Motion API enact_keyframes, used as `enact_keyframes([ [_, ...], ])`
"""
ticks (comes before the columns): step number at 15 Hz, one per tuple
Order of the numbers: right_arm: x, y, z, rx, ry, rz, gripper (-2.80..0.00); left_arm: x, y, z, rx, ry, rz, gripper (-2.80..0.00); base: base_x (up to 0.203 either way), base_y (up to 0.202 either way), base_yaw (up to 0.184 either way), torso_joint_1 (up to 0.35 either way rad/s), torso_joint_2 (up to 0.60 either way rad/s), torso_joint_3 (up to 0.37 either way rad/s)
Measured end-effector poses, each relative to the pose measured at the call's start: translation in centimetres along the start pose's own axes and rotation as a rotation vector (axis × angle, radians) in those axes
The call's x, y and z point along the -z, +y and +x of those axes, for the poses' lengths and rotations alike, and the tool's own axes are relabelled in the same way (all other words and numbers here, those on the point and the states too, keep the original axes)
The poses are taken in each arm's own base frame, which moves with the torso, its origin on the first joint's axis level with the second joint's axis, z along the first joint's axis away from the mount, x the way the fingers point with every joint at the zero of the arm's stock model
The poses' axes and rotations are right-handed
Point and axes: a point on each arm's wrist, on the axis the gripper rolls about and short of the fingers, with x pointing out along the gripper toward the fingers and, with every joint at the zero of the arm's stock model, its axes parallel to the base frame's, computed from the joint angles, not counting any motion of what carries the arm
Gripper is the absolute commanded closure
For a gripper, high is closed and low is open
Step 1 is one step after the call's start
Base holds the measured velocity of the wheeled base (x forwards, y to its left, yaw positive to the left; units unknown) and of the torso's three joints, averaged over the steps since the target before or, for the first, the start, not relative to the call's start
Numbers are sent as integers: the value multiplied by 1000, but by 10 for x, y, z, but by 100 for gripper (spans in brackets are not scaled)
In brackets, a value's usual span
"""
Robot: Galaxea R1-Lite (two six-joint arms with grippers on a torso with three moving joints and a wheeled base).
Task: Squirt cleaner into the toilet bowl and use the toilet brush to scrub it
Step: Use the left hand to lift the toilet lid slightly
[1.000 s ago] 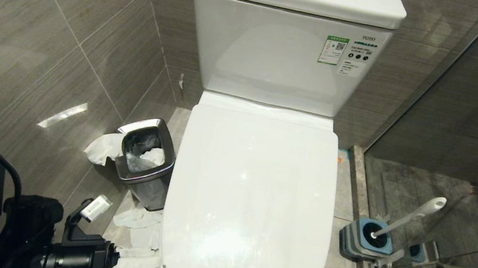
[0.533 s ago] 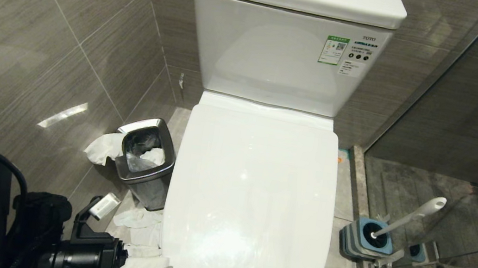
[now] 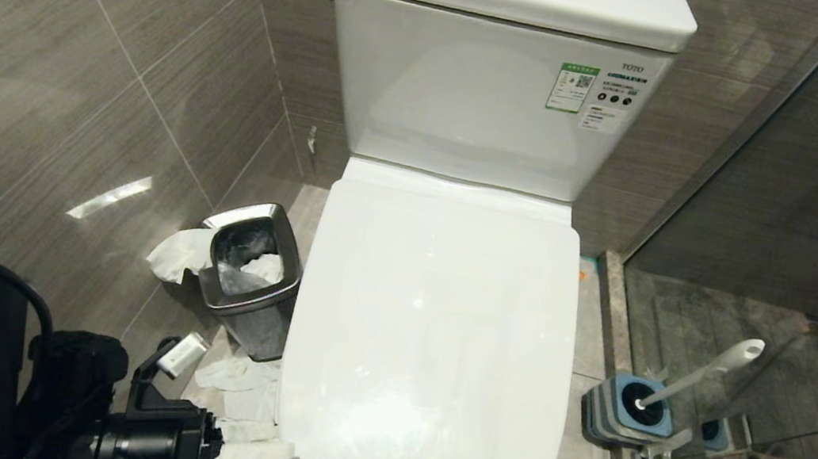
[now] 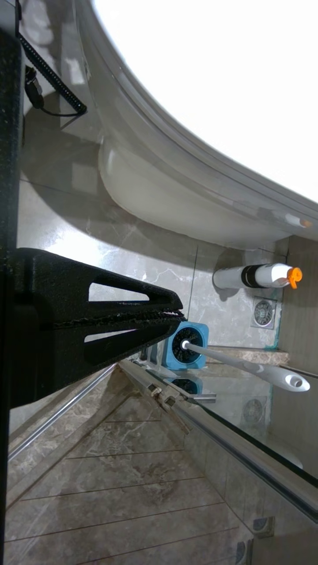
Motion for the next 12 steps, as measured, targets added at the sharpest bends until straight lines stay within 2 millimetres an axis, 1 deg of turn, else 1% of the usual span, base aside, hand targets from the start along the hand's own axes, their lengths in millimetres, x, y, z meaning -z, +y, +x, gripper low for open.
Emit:
enact_keyframes([
  [3,0,0,0,0,0,0,0,6,-12,20,29,57,22,-280,0,0,0,0,0,0],
  [6,0,0,0,1,0,0,0,15,-24,38,11,96,38,-280,0,0,0,0,0,0],
  [12,0,0,0,0,0,0,0,15,-31,35,20,100,35,-280,0,0,0,0,0,0],
])
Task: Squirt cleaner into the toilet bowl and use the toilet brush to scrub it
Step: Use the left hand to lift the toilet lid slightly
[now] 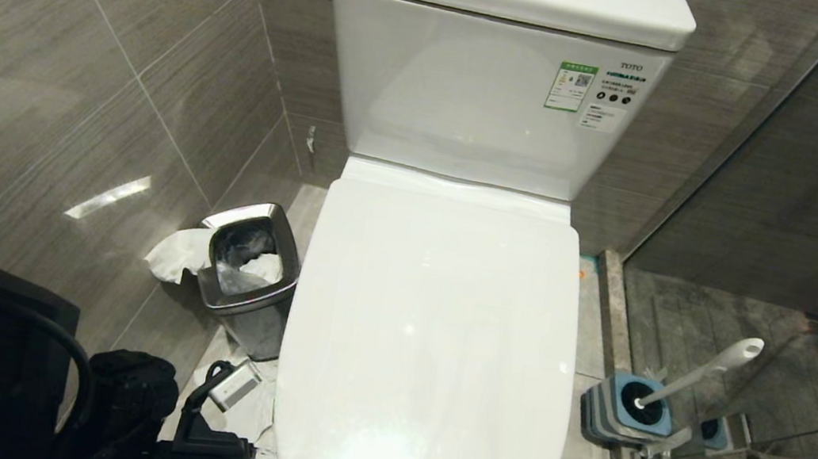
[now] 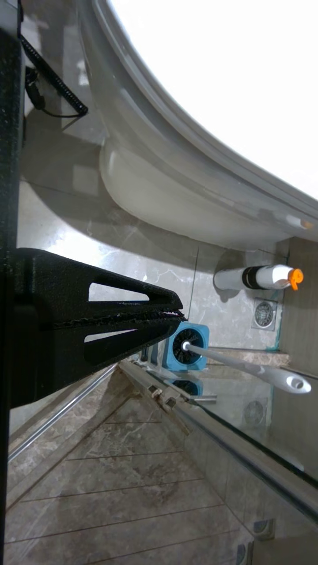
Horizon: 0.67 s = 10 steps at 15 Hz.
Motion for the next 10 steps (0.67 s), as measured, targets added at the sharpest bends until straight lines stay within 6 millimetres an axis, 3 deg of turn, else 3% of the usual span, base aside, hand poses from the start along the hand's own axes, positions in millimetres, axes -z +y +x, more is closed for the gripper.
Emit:
enact_keyframes([
  [5,0,0,0,0,1,0,0,1,-9,8,38,25,-32,-280,0,0,0,0,0,0],
  [10,0,0,0,1,1,0,0,-24,-22,8,88,-47,-122,-280,0,0,0,0,0,0],
])
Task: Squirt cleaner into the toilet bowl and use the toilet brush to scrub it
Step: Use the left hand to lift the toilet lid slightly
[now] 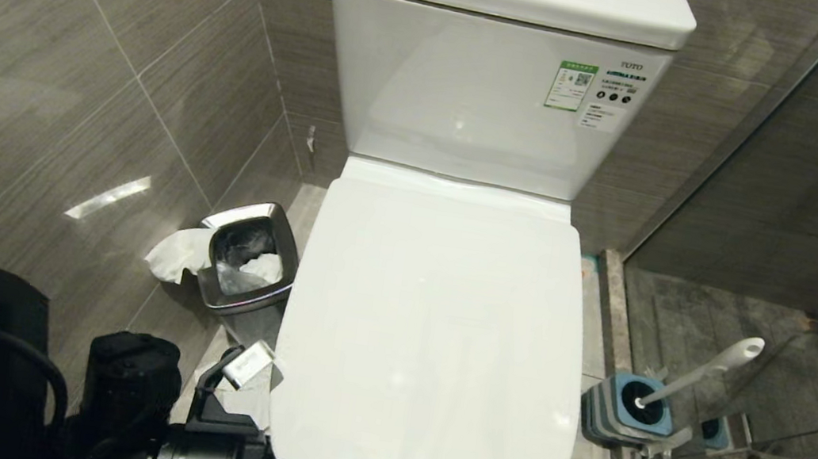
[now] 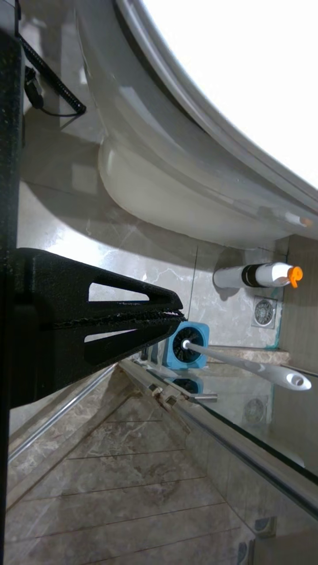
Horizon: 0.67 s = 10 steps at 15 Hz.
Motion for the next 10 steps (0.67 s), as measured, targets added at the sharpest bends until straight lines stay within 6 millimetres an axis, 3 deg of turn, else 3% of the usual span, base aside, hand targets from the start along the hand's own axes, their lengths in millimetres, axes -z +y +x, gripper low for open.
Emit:
enact_keyframes([
  [4,0,0,0,-1,-1,0,0,-15,-24,-3,61,-48,-97,-280,0,0,0,0,0,0],
  [10,0,0,0,-1,-1,0,0,-28,-57,-15,137,-109,-62,-280,0,0,0,0,0,0],
])
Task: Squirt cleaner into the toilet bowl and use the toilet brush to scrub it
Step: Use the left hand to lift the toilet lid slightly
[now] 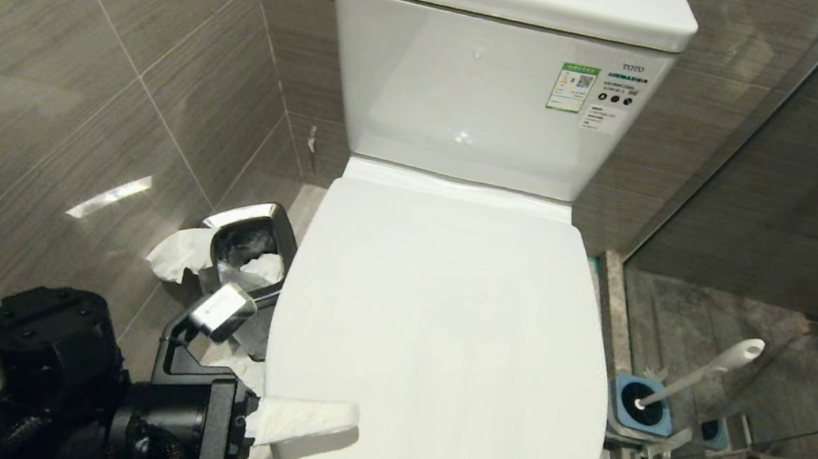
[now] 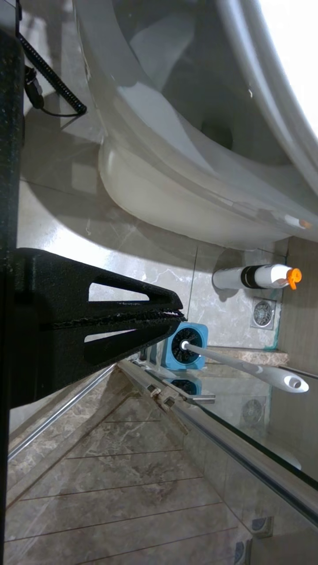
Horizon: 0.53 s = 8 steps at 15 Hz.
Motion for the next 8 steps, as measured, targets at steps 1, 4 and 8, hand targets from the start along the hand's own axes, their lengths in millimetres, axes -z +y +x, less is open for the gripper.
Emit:
enact_keyframes([
  [1,0,0,0,0,0,0,0,0,-3,-1,2,-5,6,-280,0,0,0,0,0,0],
  [4,0,0,0,0,0,0,0,4,-9,-7,10,-3,11,-280,0,0,0,0,0,0],
  [8,0,0,0,0,0,0,0,6,-20,-14,25,-17,35,-280,0,0,0,0,0,0],
])
